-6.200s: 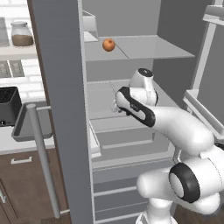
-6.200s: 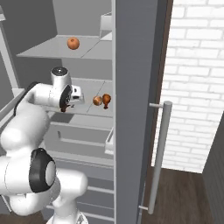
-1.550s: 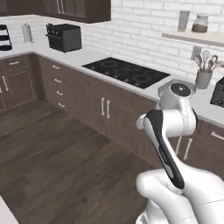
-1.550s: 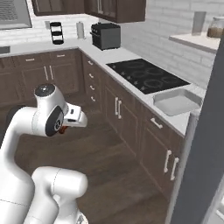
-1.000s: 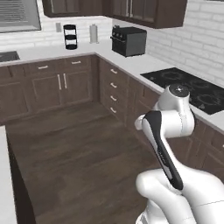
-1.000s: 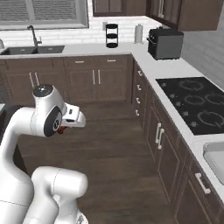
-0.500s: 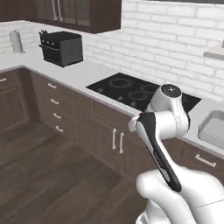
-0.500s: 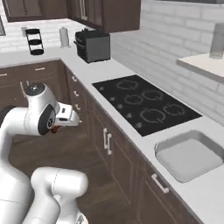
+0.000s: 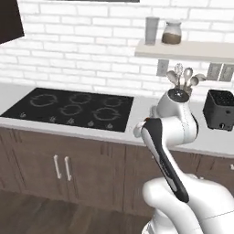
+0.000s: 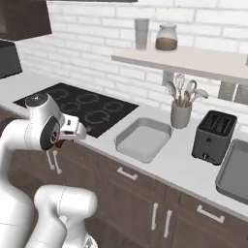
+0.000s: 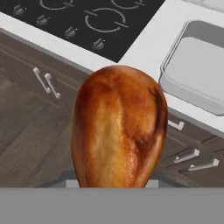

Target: Place one onion and one chicken drumstick in each tupperware on the nearby counter, to pack two identical lunches.

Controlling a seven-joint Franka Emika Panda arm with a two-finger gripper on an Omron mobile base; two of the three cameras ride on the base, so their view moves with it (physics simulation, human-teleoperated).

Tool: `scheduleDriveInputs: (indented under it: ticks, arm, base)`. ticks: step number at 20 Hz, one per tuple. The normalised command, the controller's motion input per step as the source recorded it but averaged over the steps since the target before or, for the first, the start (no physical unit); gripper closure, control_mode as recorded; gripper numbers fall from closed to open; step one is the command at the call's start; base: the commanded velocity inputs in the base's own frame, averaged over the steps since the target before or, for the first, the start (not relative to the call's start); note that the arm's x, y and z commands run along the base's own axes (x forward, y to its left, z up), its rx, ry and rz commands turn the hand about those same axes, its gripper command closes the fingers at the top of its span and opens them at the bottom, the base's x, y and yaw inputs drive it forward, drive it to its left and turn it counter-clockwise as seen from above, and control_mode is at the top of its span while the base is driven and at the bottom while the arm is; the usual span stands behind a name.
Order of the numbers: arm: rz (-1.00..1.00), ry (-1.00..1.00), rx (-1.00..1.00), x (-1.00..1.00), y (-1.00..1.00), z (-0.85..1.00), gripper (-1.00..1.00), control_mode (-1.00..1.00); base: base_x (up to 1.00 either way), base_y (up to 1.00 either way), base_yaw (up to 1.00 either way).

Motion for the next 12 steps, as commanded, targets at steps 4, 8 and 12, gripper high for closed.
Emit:
scheduleDriveInputs:
  ticks: [4,8,12]
  arm:
    - [0.0,0.0,0.0,0.0,0.0,0.0,1.0,1.0]
    - [0.0,0.0,0.0,0.0,0.0,0.0,1.0,1.0]
    - [0.0,0.0,0.0,0.0,0.0,0.0,1.0,1.0]
  base:
    - [0.45,0.01,-0.53]
    - [0.87,-0.04,-0.35]
    - [0.72,0.03,-0.43]
